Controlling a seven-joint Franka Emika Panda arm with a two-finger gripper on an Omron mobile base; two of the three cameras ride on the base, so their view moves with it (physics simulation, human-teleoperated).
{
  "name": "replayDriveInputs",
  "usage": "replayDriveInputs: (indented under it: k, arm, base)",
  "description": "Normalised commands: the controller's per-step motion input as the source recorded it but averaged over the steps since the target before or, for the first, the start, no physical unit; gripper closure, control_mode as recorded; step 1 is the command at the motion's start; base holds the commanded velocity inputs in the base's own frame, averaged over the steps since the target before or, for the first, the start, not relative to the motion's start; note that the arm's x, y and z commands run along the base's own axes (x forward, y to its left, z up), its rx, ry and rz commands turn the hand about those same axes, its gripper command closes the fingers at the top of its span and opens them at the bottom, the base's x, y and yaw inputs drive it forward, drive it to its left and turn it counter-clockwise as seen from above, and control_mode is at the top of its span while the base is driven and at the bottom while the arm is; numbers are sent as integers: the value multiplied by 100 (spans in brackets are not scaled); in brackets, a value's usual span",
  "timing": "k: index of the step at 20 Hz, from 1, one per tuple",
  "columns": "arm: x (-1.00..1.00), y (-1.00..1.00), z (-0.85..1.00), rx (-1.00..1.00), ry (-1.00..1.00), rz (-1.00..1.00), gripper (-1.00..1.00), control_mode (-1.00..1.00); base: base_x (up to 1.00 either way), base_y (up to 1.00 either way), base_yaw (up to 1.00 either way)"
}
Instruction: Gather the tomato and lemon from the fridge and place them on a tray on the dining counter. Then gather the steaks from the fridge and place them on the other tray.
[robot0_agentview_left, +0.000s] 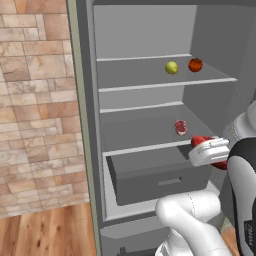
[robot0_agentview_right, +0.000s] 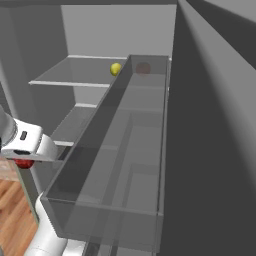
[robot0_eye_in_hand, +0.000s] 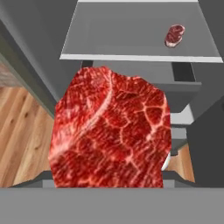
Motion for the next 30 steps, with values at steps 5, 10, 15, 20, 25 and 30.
replayDriveInputs:
  k: [5,10,15,20,25,30]
  arm:
    - [0,0,0,0,0,0,100,-100]
    - [-4,0,0,0,0,0,100,100]
    - [0,0,0,0,0,0,100,100]
    - [0,0,0,0,0,0,100,100]
    - [0,0,0,0,0,0,100,100]
    - [0,0,0,0,0,0,100,100]
  base:
    - [0,0,0]
    - [-30,0,-2]
    - [-78,20,-10]
    - [-77,46,-23]
    - [-76,51,-33]
    - [-79,61,-40]
